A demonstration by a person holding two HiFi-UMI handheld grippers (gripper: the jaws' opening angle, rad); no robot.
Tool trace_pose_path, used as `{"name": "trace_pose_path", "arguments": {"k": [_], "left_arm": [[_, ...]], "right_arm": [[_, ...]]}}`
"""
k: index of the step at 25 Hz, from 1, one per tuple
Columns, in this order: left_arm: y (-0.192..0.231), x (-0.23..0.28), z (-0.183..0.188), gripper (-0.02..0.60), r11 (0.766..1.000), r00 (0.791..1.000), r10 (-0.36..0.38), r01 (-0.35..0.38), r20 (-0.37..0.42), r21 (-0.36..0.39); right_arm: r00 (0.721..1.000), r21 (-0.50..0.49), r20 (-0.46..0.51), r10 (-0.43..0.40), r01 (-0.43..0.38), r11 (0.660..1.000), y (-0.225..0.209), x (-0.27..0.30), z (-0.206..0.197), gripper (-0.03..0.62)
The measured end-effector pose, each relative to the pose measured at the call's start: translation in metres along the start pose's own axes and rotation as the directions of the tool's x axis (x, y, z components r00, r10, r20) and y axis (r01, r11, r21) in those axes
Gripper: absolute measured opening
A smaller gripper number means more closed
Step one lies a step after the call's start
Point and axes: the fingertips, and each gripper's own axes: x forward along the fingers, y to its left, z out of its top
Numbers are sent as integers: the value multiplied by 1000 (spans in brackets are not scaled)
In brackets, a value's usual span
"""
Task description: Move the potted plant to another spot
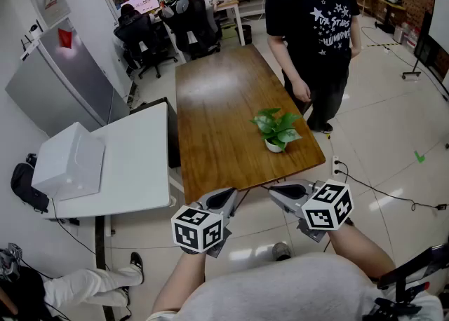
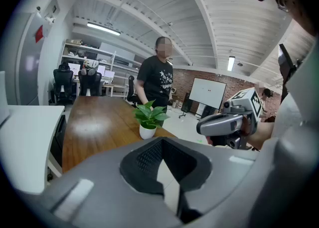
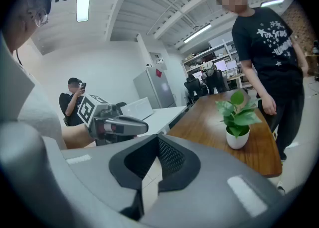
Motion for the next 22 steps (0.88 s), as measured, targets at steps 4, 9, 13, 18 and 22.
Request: {"name": "trace_pose_path", "arguments": {"k": [4, 9, 13, 18, 22], "left_arm": [[5, 36, 20, -3, 1000, 1000, 15, -15, 3, -14], [17, 76, 30, -3, 999, 999, 39, -38, 0, -28], [26, 94, 26, -3, 998, 999, 43, -43, -14, -45], [39, 96, 16, -3, 997, 998, 41, -44, -51, -69], [50, 91, 14, -3, 996, 997, 32, -37, -70, -75]], "right_arm": [[999, -25, 21, 28, -28, 999, -37, -14, 21, 5], [997, -38, 48, 67, -65, 997, -84, -28, 31, 5], [995, -29, 60, 83, -81, 996, -112, -32, 28, 5], [998, -73, 37, 55, -52, 996, -130, -25, 20, 69], [999, -97, 32, 7, -3, 995, -140, -17, 20, 111]]}}
